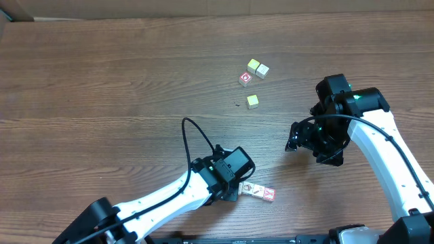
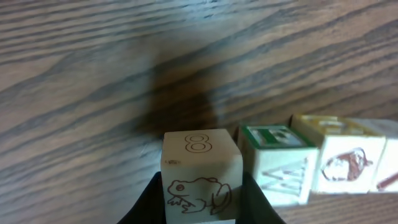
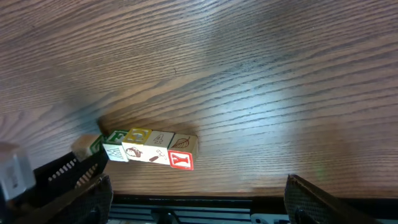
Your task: Flip 5 blocks
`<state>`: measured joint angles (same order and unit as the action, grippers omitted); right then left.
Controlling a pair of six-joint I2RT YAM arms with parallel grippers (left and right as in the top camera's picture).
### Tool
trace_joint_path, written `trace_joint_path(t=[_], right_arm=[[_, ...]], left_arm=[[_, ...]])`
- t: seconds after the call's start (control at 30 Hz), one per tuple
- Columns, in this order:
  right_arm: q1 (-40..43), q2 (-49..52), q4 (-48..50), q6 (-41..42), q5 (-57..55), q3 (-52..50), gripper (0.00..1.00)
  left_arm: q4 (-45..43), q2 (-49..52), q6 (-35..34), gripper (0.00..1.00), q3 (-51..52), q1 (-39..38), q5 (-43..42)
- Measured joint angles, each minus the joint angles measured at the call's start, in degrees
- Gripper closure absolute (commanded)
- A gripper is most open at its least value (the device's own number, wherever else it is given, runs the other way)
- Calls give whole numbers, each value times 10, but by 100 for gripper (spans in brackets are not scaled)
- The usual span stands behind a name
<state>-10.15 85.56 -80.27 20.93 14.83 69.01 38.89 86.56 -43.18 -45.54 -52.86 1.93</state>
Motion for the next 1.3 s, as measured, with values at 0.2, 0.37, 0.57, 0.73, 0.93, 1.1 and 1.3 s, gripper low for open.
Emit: trace_joint_path(t=[0.2,0.37,0.57,0.73,0.93,1.1,1.3], right_arm=[[0,0,-3,0,0,0,11],[0,0,-3,0,0,0,11],[0,0,-3,0,0,0,11],[0,0,-3,0,0,0,11],[0,0,-3,0,0,0,11],[0,0,-3,0,0,0,11],[0,0,-2,0,0,0,11]], left_arm=[[-22,19,0,91,1,0,-2],[-24,20,0,87,1,0,-2],[-24,20,0,71,1,0,-2],[-24,20,0,67,1,6,-2],[-25,20,0,68,1,20,-2],[-32,20,8,79,1,24,-2],[-35,20,29,73,1,24,-7]])
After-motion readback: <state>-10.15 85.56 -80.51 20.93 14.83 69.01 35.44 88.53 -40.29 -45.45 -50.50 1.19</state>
